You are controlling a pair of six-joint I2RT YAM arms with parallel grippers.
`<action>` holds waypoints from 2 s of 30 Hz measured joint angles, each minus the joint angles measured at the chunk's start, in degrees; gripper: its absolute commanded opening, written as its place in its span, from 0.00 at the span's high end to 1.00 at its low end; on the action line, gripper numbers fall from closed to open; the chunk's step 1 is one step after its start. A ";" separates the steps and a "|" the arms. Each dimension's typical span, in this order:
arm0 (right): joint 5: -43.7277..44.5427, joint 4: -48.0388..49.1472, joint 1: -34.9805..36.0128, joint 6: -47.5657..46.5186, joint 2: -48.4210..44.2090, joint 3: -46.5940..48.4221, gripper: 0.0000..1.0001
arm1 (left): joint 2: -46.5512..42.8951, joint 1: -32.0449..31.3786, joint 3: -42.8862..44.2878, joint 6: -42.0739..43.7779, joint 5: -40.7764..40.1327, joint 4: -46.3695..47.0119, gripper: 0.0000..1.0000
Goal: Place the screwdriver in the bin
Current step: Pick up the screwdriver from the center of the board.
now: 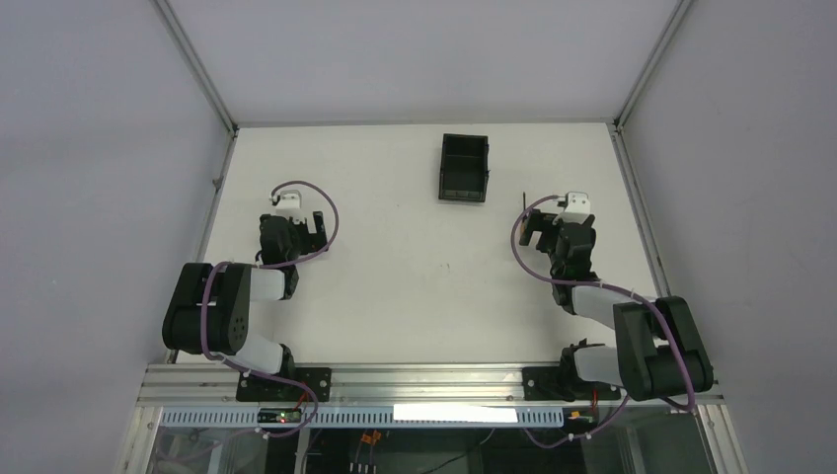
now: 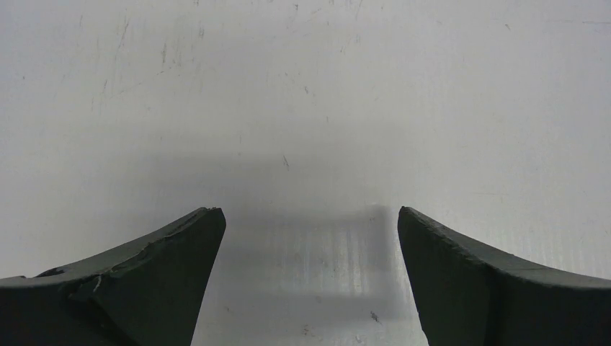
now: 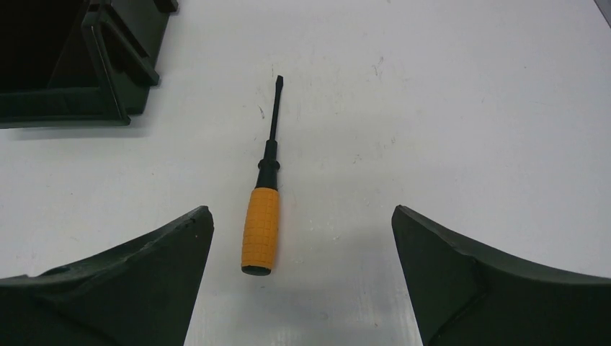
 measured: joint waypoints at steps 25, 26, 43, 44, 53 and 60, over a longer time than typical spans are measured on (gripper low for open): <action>-0.39 -8.68 0.37 -0.68 -3.37 3.65 0.00 | 0.00 0.00 0.00 0.00 0.00 0.00 0.01; -0.26 -10.01 0.37 -0.68 -4.39 4.17 0.01 | 0.00 0.00 0.00 0.00 0.00 0.00 0.01; -1.16 -45.48 0.37 -1.92 -16.90 37.16 0.01 | 0.00 0.00 0.00 0.00 0.00 0.00 0.01; -1.16 -47.65 0.37 -1.86 -16.63 38.99 0.01 | 0.00 0.00 0.00 0.00 0.00 0.00 0.01; -5.77 -60.63 0.33 -1.49 -13.38 53.37 0.01 | 0.00 0.00 0.00 0.00 0.00 0.00 0.01; -7.15 -66.77 -0.09 -0.37 -8.74 60.26 0.01 | 0.00 0.00 0.00 0.00 0.00 0.02 0.01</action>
